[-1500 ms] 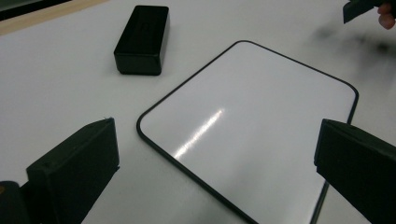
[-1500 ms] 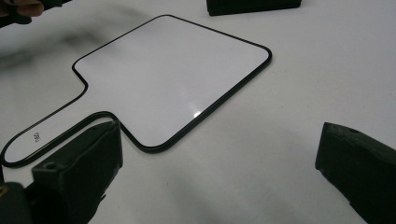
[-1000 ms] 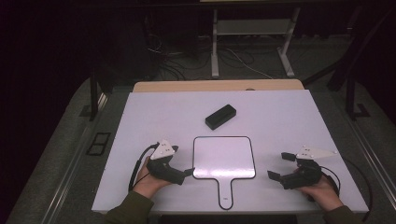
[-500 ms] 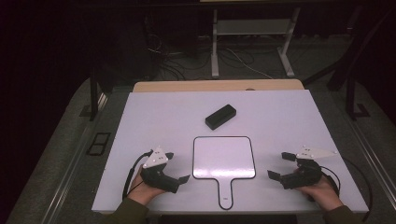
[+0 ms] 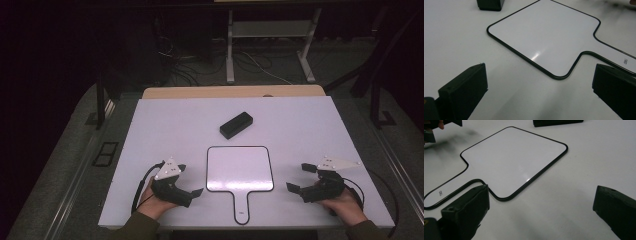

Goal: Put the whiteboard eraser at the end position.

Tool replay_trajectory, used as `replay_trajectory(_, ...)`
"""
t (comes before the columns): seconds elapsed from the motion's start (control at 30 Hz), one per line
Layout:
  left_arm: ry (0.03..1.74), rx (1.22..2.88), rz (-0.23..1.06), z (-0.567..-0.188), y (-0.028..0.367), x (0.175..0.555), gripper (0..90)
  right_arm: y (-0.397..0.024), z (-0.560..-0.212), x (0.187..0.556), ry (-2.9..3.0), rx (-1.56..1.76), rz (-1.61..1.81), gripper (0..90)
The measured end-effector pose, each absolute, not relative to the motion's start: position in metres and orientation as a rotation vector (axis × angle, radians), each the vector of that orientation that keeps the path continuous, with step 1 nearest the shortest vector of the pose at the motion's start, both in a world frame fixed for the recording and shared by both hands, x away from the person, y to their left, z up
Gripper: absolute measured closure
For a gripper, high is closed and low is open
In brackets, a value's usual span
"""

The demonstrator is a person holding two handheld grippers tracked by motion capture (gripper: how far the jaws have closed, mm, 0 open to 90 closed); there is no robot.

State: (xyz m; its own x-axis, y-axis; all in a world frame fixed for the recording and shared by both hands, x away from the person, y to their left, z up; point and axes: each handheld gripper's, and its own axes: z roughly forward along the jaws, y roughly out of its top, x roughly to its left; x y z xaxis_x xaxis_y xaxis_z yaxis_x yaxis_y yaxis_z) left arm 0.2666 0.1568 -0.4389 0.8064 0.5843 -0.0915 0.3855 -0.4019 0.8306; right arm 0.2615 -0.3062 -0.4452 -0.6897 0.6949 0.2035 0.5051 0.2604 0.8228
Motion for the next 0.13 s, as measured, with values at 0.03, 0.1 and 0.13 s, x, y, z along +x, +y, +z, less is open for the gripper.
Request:
replay_trajectory(0.03,0.719,2.041,0.263,-0.439,0.1565,0.2665,0.0,-0.3063,-0.4452,0.2616,2.328,1.126,1.401,0.0)
replay_trajectory(0.1,0.717,2.046,0.263,-0.4388,0.1564,0.2666,0.0,-0.3063,-0.4452,0.2617,2.328,1.126,1.4,0.0)
replay_trajectory(0.13,0.715,2.047,0.262,-0.4386,0.1563,0.2667,0.0,-0.3064,-0.4452,0.2616,2.328,1.125,1.402,0.0)
